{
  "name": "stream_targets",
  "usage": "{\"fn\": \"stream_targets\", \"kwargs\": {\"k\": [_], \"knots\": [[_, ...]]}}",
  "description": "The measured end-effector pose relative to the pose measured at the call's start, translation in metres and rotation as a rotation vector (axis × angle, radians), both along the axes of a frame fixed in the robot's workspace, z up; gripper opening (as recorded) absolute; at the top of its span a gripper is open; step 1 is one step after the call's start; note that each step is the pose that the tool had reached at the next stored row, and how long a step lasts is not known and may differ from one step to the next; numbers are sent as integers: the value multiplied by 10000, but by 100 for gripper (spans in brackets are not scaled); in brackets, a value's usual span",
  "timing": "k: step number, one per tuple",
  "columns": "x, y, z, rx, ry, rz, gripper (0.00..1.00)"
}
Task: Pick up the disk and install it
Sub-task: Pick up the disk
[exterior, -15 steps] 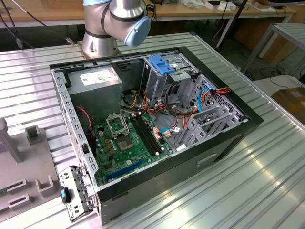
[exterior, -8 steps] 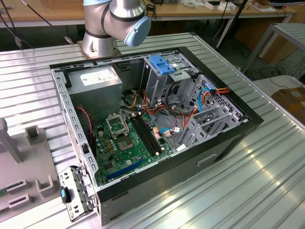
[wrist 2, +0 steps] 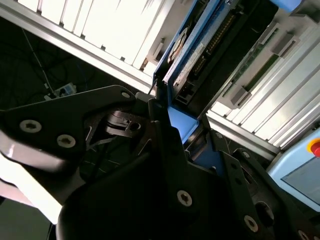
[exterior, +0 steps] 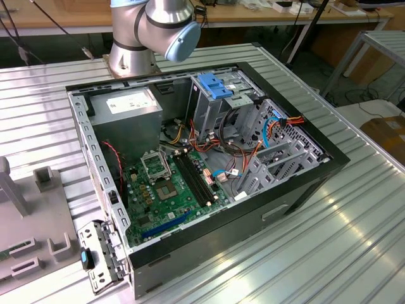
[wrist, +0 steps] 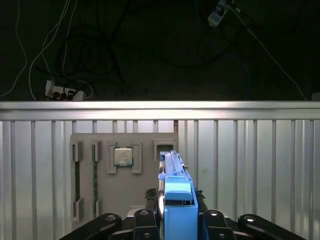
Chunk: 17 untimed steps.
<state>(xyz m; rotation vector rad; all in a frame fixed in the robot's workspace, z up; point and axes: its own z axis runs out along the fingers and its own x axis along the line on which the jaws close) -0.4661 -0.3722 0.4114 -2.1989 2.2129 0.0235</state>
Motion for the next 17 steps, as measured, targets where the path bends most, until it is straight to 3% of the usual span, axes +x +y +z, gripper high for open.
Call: {"fn": "stream_targets", "kwargs": {"k": [8,17], "knots": [[0,0,177,0,35,0,37],[0,0,428,0,79,0,37]]}}
